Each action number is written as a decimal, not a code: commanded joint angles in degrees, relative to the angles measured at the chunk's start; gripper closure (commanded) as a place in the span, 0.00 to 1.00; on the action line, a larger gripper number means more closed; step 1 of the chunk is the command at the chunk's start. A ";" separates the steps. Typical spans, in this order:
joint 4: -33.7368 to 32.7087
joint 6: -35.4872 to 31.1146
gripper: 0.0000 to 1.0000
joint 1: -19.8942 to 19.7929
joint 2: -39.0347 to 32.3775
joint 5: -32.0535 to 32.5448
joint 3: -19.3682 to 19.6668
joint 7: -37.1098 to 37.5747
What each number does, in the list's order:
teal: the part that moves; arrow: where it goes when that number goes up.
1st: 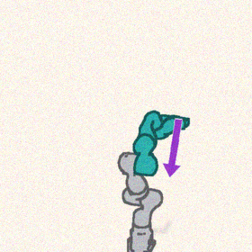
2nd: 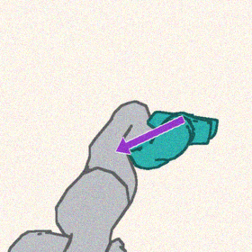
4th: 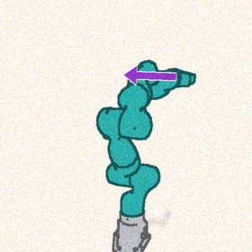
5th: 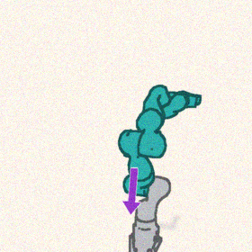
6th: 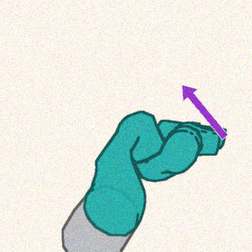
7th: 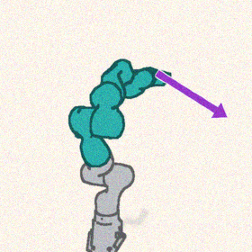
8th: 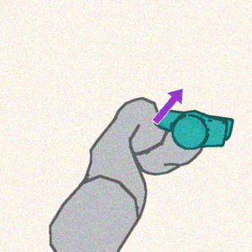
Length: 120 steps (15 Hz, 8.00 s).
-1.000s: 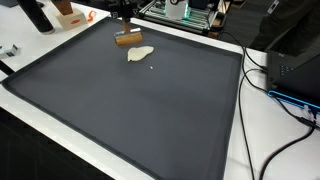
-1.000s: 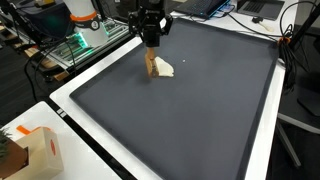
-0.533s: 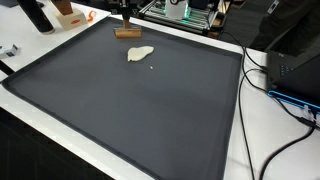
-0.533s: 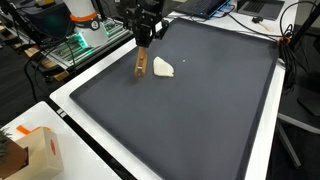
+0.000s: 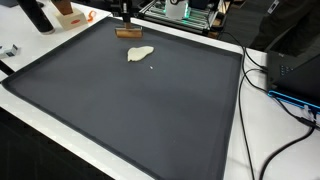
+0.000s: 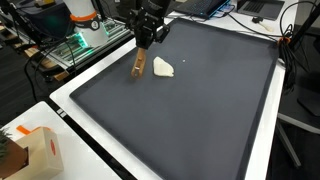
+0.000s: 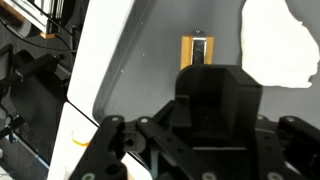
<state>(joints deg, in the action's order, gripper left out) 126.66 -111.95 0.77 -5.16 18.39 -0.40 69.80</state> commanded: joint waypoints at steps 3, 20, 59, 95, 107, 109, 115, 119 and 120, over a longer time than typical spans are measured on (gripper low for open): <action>-2.63 4.17 0.79 1.53 -2.48 3.65 0.45 4.82; -6.99 10.13 0.79 3.00 -7.57 6.66 1.10 7.59; -4.14 0.30 0.79 2.01 -3.76 5.84 1.30 -27.00; 9.59 -7.46 0.54 2.77 25.44 -9.35 2.85 -107.17; 13.73 -18.58 0.79 3.70 21.45 -8.76 2.81 -110.51; 15.77 -24.23 0.79 3.44 19.55 -7.84 2.33 -110.18; 18.13 -30.65 0.79 2.36 13.24 -2.97 0.55 -106.22; 18.17 -31.89 0.79 2.69 10.81 -2.68 0.44 -106.22; 18.21 -32.37 0.79 2.74 10.37 -3.27 0.42 -106.77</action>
<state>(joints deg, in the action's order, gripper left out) 144.34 -142.43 3.77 5.88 15.29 0.40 -36.74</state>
